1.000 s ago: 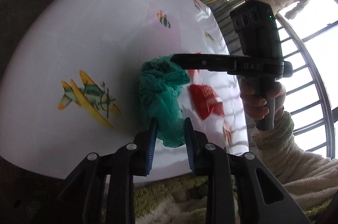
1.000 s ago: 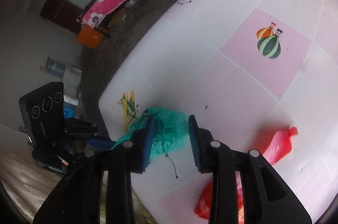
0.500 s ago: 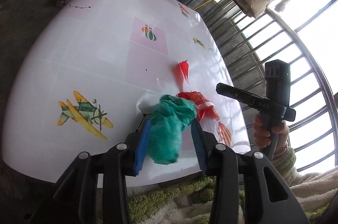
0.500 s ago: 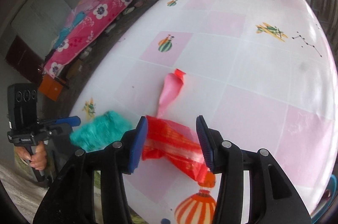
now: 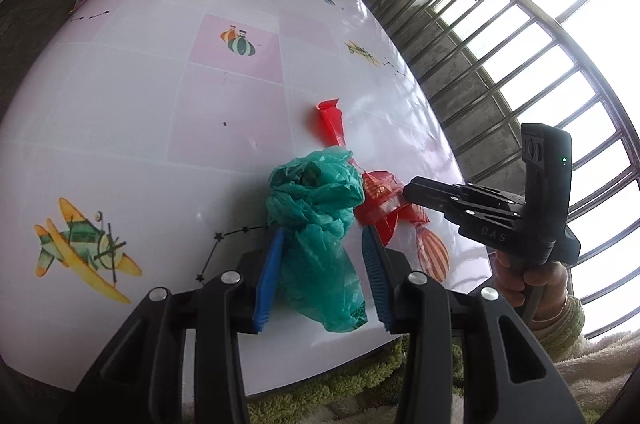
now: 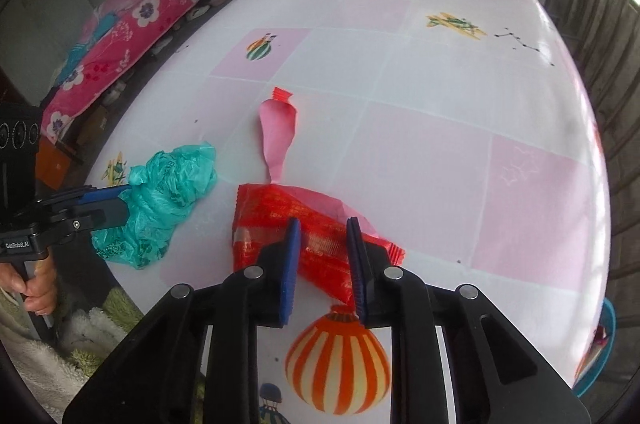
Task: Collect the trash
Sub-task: 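Lift the teal bag with the left gripper while the right grasps the red wrapper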
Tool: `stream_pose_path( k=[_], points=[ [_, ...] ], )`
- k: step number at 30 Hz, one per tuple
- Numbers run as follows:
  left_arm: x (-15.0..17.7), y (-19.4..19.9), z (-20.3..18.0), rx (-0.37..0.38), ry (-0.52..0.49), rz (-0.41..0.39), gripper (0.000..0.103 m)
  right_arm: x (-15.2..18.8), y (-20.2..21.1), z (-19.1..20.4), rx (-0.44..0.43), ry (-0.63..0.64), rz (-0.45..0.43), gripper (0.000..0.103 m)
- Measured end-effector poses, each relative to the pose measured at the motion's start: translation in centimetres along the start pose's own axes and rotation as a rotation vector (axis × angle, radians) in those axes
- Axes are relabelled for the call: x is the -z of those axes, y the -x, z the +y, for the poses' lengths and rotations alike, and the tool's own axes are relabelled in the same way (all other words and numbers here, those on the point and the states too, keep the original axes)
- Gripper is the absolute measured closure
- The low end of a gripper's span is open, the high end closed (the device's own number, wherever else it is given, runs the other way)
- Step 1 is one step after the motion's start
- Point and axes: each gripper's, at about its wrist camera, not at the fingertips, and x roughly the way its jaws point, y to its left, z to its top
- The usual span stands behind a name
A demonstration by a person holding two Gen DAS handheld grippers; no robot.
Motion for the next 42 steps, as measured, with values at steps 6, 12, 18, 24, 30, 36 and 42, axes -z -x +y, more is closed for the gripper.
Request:
stream_pose_path(
  k=[6, 12, 18, 24, 30, 36, 42],
  points=[
    [-0.8, -2.0, -1.1, 0.011, 0.000, 0.013, 0.064, 1.5, 1.4, -3.6, 0.068, -0.236, -0.042, 0.084],
    [-1.1, -2.9, -2.1, 0.039, -0.008, 0.014, 0.064, 2.6, 4.0, -6.0, -0.004, -0.407, -0.105, 0.083],
    [-1.2, -3.0, -1.9, 0.052, 0.010, 0.018, 0.064, 4.4, 3.2, -7.6, 0.030, -0.488, -0.031, 0.080],
    [-1.1, -3.0, -2.0, 0.055, 0.008, 0.018, 0.064, 5.3, 2.5, -4.4, -0.112, -0.418, 0.034, 0.080],
    [-1.2, -2.9, -2.0, 0.047, 0.010, 0.014, 0.064, 4.4, 3.9, -1.9, -0.156, -0.236, -0.020, 0.067],
    [-1.3, -2.7, -2.0, 0.026, 0.005, 0.005, 0.064, 2.6, 4.4, -0.5, -0.085, 0.008, -0.107, 0.033],
    [-1.4, -2.6, -2.3, 0.019, -0.006, 0.001, 0.064, 1.9, 0.9, -0.8, -0.020, 0.106, 0.003, 0.049]
  ],
)
